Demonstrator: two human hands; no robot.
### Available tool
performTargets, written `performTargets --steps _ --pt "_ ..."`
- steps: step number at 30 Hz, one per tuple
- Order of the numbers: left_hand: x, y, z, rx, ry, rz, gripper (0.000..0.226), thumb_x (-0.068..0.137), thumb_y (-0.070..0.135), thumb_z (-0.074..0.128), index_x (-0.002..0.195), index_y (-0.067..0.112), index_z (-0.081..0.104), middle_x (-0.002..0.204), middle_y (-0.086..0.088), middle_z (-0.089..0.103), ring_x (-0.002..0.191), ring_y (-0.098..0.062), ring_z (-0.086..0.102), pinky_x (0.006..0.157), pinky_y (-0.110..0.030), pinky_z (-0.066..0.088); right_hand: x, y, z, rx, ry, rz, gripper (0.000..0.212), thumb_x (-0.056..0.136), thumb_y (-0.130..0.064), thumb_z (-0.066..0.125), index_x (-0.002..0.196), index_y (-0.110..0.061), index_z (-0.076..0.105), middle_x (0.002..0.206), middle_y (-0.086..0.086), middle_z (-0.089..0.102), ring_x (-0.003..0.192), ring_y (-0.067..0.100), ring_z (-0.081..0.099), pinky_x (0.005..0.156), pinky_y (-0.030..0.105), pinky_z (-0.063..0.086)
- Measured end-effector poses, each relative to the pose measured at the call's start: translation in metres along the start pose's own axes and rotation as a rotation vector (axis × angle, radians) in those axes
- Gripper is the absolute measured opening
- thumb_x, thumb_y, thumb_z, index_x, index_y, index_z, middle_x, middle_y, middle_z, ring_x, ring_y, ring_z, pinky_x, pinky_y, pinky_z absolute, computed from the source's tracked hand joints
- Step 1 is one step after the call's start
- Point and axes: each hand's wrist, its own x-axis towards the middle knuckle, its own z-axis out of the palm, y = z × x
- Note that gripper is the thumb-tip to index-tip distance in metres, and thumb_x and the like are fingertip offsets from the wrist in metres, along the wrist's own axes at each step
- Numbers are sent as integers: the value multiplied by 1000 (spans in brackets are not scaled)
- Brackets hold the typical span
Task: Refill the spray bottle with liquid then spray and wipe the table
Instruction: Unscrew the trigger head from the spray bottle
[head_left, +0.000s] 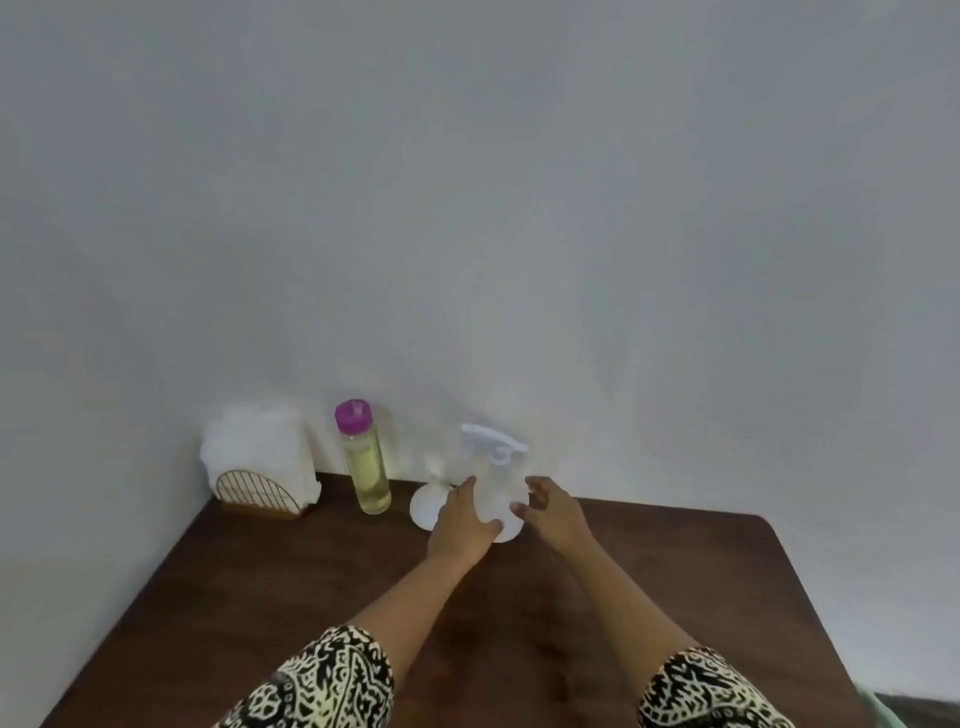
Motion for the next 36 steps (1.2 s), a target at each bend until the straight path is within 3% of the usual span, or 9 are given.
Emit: performTargets --steps 5,13,18,24,29,33,36 --pt "30 -11 28 28 124 62 86 79 44 71 148 18 27 149 0 41 137 -17 39 109 -37 40 23 -3 6 56 -1 -83 56 86 -31 67 136 -16 45 135 1 54 120 19 52 89 21 38" --pt "16 -23 37 -63 125 117 80 75 43 76 142 20 37 137 4 51 126 -16 50 99 -39 49 19 14 20 -19 34 -89 48 84 -33 69 127 -17 57 122 1 64 111 18 57 93 30 46" --pt "-34 -38 38 -127 105 137 81 72 39 80 141 23 39 139 5 50 127 -13 48 100 -39 49 -27 28 30 -96 86 -131 47 80 -38 71 122 -20 60 117 -2 64 107 17 57 90 30 47" --pt "-101 -55 42 -274 91 107 83 69 34 83 141 21 43 140 7 49 125 -11 49 101 -28 44 -91 35 43 -131 108 -151 52 75 -49 70 119 -20 62 113 -4 64 104 15 56 82 26 44" --pt "-143 -61 39 -317 68 74 82 67 29 84 139 20 44 138 5 51 123 -13 51 102 -37 46 -137 34 53 -167 114 -143 66 69 -64 59 119 -21 62 112 -4 63 104 14 53 76 21 37" --pt "-177 -70 40 -326 69 83 80 67 29 83 137 20 46 136 4 52 122 -12 51 101 -34 47 -172 36 63 -199 145 -137 53 77 -50 70 118 -19 60 112 -3 62 105 15 52 78 25 43" --pt "-205 -79 41 -349 73 88 78 64 36 79 134 24 47 133 8 54 119 -8 53 99 -33 48 -201 35 68 -219 149 -140 52 75 -51 71 114 -19 59 105 -6 61 100 13 51 74 26 44"
